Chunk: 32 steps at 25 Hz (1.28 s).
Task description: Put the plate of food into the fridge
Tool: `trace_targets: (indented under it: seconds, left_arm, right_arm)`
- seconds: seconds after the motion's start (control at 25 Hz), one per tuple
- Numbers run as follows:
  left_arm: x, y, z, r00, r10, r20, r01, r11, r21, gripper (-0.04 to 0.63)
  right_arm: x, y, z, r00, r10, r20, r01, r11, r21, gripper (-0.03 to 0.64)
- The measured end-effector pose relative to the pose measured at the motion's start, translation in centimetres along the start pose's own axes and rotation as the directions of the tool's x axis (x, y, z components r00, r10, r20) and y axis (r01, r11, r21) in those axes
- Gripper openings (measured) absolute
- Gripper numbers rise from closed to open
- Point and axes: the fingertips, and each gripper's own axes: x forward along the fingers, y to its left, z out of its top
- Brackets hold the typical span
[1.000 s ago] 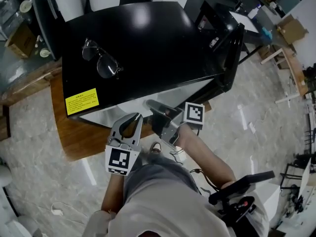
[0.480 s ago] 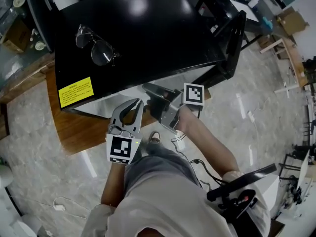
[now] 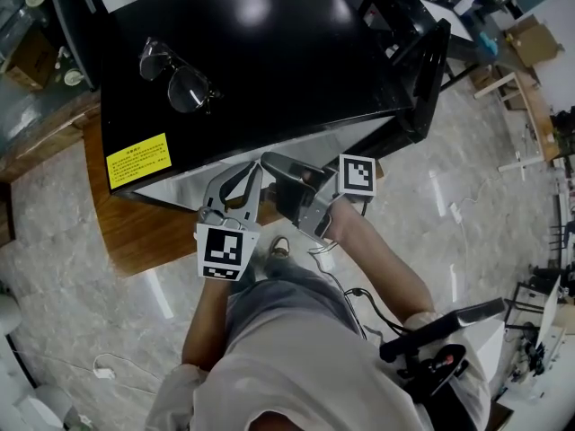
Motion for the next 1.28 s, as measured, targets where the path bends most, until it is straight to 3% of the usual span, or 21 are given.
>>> trace_targets:
  seconds: [0.12, 0.16, 0.2, 0.24, 0.32, 0.36, 0.4, 0.44, 0.48, 0.72, 1.04, 1.2, 1.28]
  left_arm:
    - [0.1, 0.4, -0.1, 1.000, 0.011, 0.002, -0.011, 1.000, -0.004, 0.034]
    - [-0.2, 0.7, 0.0, 1.000, 0.024, 0.009, -0.024, 1.000, -0.006, 0.034]
    - [-0.6, 1.0, 0.2, 0.999, 0.044, 0.019, -0.044, 0.999, -0.010, 0.034]
    - [-1.0, 1.3, 0.3, 0.997, 0.070, 0.032, -0.069, 0.997, -0.015, 0.034]
    - [-1.7, 2.2, 0.6, 0.990, 0.129, 0.055, -0.128, 0.992, -0.023, 0.034]
    - [-1.9, 2.7, 0.6, 0.986, 0.156, 0.063, -0.155, 0.988, -0.028, 0.034]
    - [-2.1, 3.2, 0.5, 0.982, 0.179, 0.068, -0.177, 0.984, -0.033, 0.034]
    - [-2.1, 3.7, 0.5, 0.978, 0.196, 0.069, -0.194, 0.980, -0.036, 0.034]
    - [-2.1, 4.0, 0.4, 0.976, 0.208, 0.066, -0.206, 0.978, -0.037, 0.034]
    - [-1.5, 5.0, 0.1, 0.973, 0.226, 0.050, -0.225, 0.974, -0.038, 0.034]
    - [-0.5, 5.2, 0.0, 0.971, 0.235, 0.049, -0.233, 0.972, -0.038, 0.032]
    - [0.4, 5.1, -0.1, 0.975, 0.214, 0.060, -0.211, 0.976, -0.056, 0.032]
    - [-0.2, 5.2, 0.1, 0.973, 0.224, 0.049, -0.221, 0.973, -0.060, 0.032]
  right_arm:
    - [-0.5, 1.1, -0.4, 1.000, -0.016, 0.012, 0.018, 0.980, -0.200, 0.058]
    - [-0.6, 1.3, -0.5, 0.999, -0.046, 0.028, 0.053, 0.948, -0.315, 0.048]
    - [-0.8, 1.1, -0.6, 0.994, -0.096, 0.052, 0.109, 0.889, -0.445, 0.042]
    - [-0.9, 0.8, -0.6, 0.984, -0.156, 0.085, 0.176, 0.794, -0.582, 0.037]
    - [-0.8, 0.5, -0.7, 0.952, -0.253, 0.171, 0.282, 0.517, -0.808, 0.034]
    - [-0.6, 0.5, -0.8, 0.938, -0.275, 0.213, 0.308, 0.375, -0.874, 0.034]
    - [-0.2, 0.7, -1.0, 0.927, -0.283, 0.245, 0.320, 0.260, -0.911, 0.034]
    - [0.2, 0.8, -1.1, 0.921, -0.283, 0.266, 0.324, 0.183, -0.928, 0.033]
    - [0.7, 0.7, -1.2, 0.918, -0.282, 0.278, 0.326, 0.142, -0.935, 0.034]
    - [1.8, 0.7, -0.6, 0.906, -0.266, 0.330, 0.361, 0.078, -0.929, 0.034]
    - [2.4, 0.7, 2.2, 0.891, -0.275, 0.361, 0.395, 0.081, -0.915, 0.034]
    - [2.4, 0.1, 3.2, 0.880, -0.277, 0.385, 0.417, 0.065, -0.907, 0.034]
    - [2.8, 0.4, 2.5, 0.886, -0.273, 0.374, 0.408, 0.077, -0.910, 0.034]
